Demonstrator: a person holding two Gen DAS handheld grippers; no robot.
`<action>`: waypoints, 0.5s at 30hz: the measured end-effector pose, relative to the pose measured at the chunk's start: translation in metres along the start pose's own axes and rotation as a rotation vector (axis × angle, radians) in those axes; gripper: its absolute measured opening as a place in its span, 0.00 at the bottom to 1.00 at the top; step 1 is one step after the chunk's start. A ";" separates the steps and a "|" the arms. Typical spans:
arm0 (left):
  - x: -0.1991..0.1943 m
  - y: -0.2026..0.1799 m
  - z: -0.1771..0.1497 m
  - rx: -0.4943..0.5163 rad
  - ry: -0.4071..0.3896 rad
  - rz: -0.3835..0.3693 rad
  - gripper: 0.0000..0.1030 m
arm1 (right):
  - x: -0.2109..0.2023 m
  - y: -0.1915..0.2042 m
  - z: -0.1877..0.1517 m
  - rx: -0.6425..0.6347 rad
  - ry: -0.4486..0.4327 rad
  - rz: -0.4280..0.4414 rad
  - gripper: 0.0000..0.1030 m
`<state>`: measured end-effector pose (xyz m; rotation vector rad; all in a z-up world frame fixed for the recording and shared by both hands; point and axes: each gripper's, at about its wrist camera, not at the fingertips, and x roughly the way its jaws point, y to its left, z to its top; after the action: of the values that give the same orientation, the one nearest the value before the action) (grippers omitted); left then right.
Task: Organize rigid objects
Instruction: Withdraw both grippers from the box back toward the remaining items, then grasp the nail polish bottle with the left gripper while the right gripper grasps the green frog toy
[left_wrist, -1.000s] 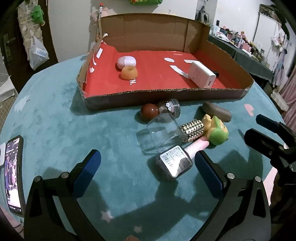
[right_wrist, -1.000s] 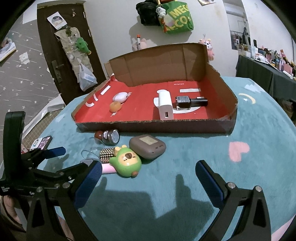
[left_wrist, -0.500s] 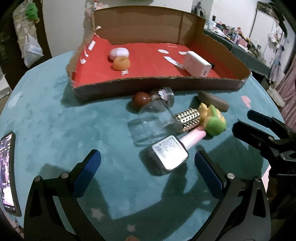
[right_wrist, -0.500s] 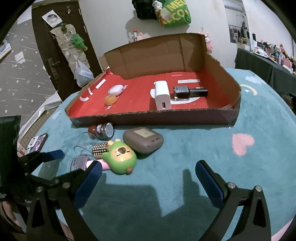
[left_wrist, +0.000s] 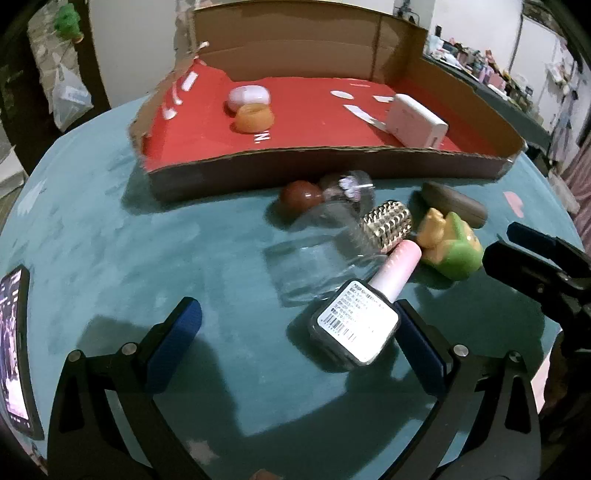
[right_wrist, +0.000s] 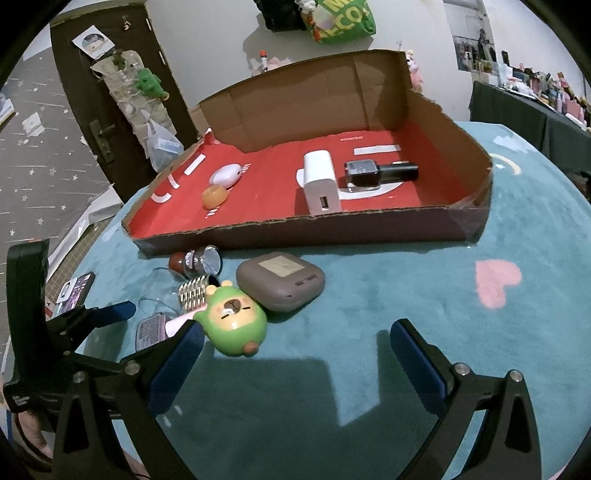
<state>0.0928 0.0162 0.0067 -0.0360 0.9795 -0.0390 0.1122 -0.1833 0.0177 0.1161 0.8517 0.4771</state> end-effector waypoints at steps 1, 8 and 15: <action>-0.001 0.005 -0.001 -0.010 -0.002 0.002 1.00 | 0.002 0.002 0.000 -0.004 0.004 0.007 1.00; -0.004 0.026 -0.004 -0.058 -0.005 0.019 1.00 | 0.011 0.017 0.000 -0.031 0.023 0.055 0.96; -0.007 0.020 -0.003 -0.053 -0.028 -0.023 0.95 | 0.021 0.020 0.004 -0.037 0.035 0.071 0.88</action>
<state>0.0867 0.0368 0.0093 -0.0961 0.9520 -0.0334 0.1197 -0.1559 0.0120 0.1048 0.8744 0.5625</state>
